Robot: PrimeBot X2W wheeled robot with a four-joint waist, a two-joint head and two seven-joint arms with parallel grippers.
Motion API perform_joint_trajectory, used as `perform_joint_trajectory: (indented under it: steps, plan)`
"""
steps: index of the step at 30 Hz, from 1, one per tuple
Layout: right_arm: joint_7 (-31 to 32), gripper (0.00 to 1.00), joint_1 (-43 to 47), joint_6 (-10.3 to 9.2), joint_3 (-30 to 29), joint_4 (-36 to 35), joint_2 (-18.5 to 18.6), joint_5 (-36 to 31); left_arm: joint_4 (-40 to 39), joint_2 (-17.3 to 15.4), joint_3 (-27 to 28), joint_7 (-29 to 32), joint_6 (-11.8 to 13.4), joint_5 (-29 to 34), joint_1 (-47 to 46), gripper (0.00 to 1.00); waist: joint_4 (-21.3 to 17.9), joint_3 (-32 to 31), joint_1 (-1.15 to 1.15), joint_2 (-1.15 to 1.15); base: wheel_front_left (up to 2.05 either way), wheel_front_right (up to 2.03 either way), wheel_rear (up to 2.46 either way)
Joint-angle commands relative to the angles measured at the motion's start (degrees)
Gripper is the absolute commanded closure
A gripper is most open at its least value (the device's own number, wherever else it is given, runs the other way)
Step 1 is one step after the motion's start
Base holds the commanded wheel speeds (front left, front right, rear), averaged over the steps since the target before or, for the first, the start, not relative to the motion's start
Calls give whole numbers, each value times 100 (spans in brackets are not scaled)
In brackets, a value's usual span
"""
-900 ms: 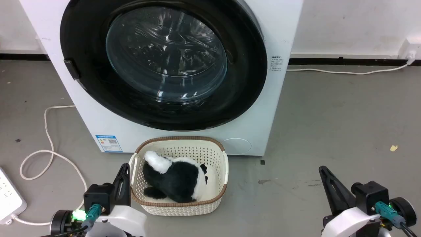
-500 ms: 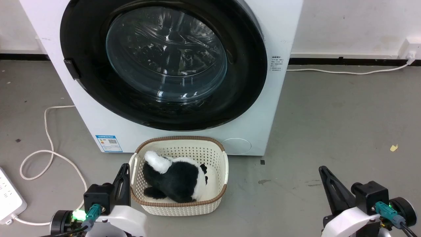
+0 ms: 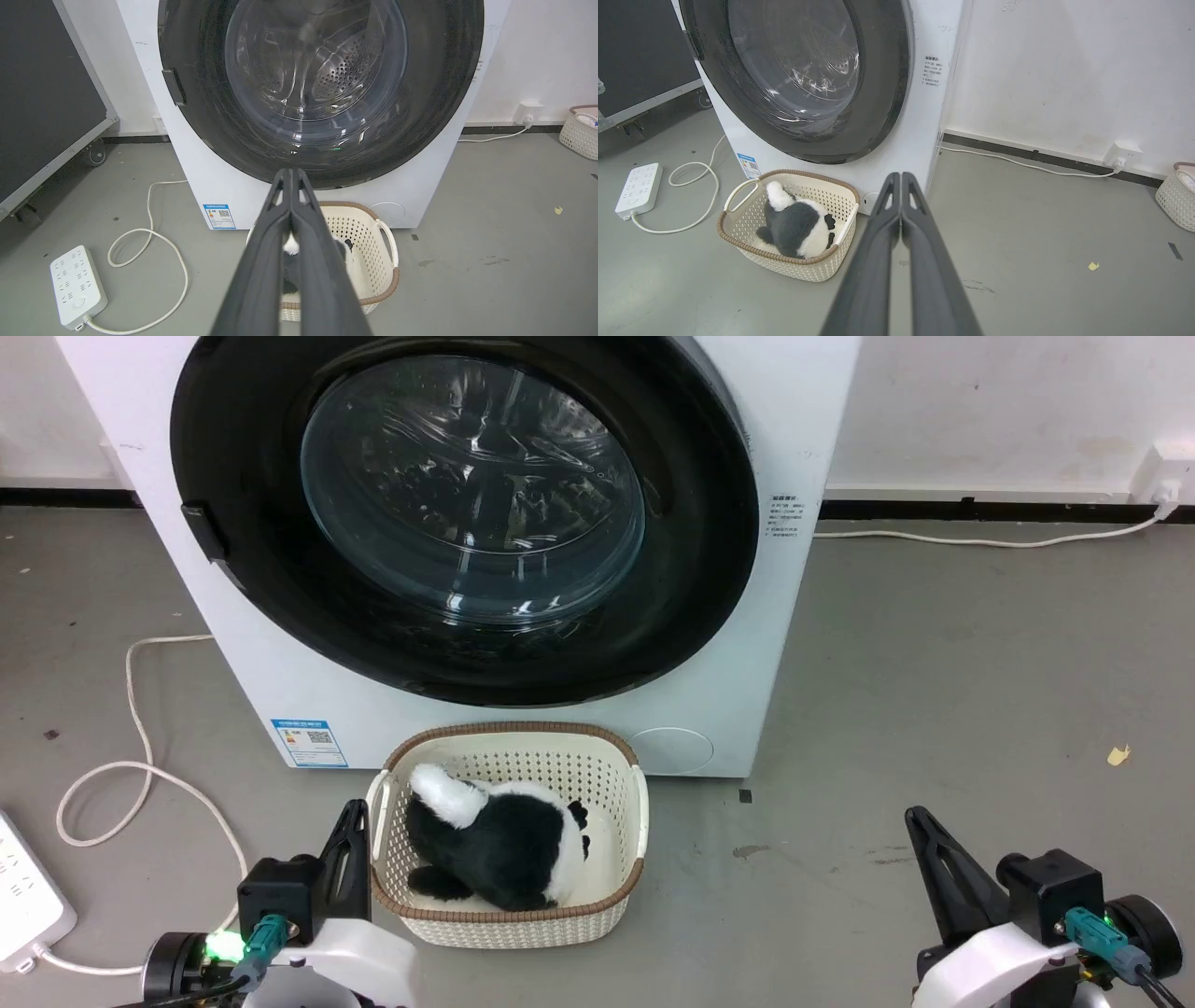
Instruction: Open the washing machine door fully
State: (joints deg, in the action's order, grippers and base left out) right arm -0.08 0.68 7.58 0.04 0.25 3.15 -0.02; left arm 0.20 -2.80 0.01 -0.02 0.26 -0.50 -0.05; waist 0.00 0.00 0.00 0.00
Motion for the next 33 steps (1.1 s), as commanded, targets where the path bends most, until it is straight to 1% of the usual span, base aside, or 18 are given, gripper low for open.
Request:
perform_joint_trajectory:
  steps: [1, 11, 12, 33]
  plan:
    - [8, 100, -68, -9, -4, -25, -27, 2, -20, -8, -1, 2, -26, 50, 5, 100, 0, 0, 0, 0, 0, 0, 0]
    - [8, 100, -68, -9, -4, -25, -27, 2, -20, -8, -1, 2, -26, 50, 5, 100, 0, 0, 0, 0, 0, 0, 0]
    - [-1, 0, 1, 0, 1, 1, 0, 1, 1, 0, -1, -1, 2, -4, 0, 0, 0, 0, 0, 0, 0, 0, 0]
    - [-209, 0, -9, 0, -4, -65, 7, 59, -22, -17, -174, -210, 145, 33, -22, 0, 29, 118, 0, 0, 0, 0, 0]
